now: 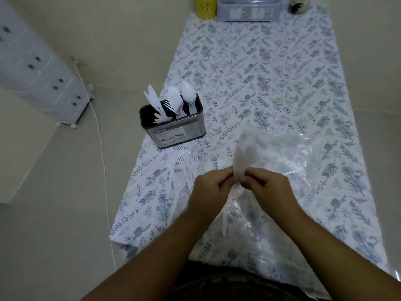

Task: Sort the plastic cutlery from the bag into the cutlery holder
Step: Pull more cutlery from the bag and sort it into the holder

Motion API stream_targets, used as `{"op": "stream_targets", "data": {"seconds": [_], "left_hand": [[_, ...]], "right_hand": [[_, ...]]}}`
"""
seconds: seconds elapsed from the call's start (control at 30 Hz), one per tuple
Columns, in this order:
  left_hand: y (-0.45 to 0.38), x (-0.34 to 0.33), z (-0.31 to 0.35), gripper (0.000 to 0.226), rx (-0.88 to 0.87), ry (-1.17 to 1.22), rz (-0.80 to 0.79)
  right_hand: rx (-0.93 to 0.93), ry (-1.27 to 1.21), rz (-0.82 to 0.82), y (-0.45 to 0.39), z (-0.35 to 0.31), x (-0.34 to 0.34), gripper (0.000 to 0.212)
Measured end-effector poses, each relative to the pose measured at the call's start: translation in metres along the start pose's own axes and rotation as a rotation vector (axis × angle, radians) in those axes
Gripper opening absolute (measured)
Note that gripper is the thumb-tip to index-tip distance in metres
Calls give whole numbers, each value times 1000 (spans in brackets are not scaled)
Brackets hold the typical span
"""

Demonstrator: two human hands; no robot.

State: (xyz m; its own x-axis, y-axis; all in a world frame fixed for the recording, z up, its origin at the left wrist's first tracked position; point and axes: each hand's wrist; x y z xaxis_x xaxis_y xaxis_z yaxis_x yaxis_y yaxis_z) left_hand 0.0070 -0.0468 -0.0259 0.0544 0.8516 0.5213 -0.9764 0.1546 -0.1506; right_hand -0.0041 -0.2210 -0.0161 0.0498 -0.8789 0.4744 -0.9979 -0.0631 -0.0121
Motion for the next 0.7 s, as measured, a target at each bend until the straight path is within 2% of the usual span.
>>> {"op": "stream_targets", "data": {"seconds": [0.2,0.37,0.53,0.7], "left_hand": [[-50,99,21,12,-105,-145,182],[-95,189,26,20,-123,-182,297],[-125,231,-2,23,-26,-92,320],[-129,227,-51,21,65,-44,302]], "right_hand": [[196,-17,-10,-72,-90,-24,10],[344,-14,-25,-138,-170,-52,12],[266,-73,-40,-186,-202,-92,10],[175,83,-83,-204,-187,-124,15]]}}
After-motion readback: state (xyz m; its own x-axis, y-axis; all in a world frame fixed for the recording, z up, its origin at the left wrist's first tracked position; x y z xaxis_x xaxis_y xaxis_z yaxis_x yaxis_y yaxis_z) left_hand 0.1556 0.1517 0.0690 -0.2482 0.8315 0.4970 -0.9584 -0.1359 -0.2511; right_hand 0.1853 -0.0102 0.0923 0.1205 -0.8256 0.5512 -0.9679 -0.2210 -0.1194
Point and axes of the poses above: each hand's wrist, its own y-axis away from the middle knuckle, its own x-axis out of the back of the hand, z = x × y, and after that the axes turned 5 degrees about x, right-handed
